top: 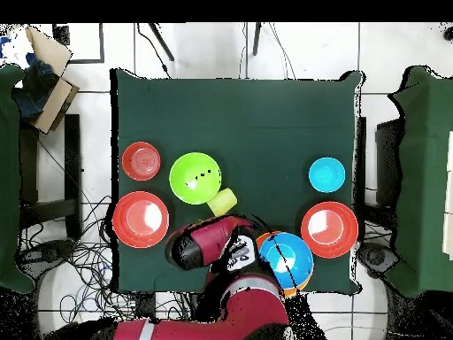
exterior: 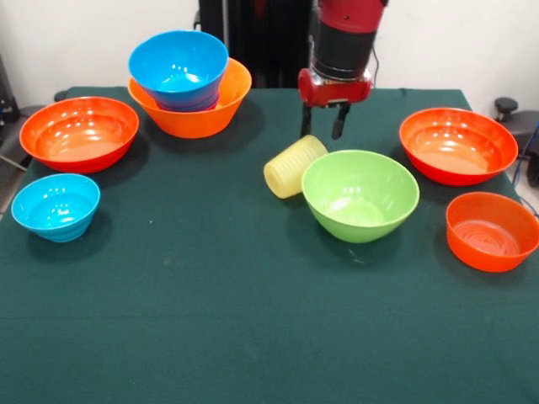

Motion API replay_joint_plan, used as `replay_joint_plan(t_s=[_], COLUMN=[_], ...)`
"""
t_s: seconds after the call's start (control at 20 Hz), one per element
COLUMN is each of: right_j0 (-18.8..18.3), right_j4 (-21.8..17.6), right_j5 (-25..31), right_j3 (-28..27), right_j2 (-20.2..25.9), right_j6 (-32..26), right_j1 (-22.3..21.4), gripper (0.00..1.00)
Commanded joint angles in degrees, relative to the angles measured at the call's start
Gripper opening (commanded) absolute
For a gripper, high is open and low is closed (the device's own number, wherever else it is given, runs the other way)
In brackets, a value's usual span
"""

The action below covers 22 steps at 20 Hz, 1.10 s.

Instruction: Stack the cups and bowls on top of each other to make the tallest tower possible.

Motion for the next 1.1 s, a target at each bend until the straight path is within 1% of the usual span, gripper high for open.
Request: replay_joint_plan(t_s=[0.05, 0.25, 0.4, 0.55, 0.65, 0.85, 1.1], right_j0=[-1.03, -1.92, -2.66, -3.73, -4.42, -5.99, -6.77], right_j4=[0.93, 0.48, 0.66, 0.95, 0.7, -0.44, -0.64], right_j5=[7.45, 9.5, 11.11, 10.55, 9.13, 8.01, 9.17], right_j3=[-11.98, -13.38, -12.88, -11.61, -10.76, -9.38, -8.79], right_j2=[11.27, 13.1, 14.04, 15.09, 15.5, 16.75, 17.99], right_j6=[-4.26, -5.02, -5.11, -3.86, -2.94, -3.21, -3.45], right_j1=[1.48, 1.76, 0.74, -0.09, -0.07, 0.27, -0.58], gripper=[1.0, 1.0, 1.0, 1.0, 1.0, 1.0, 1.0])
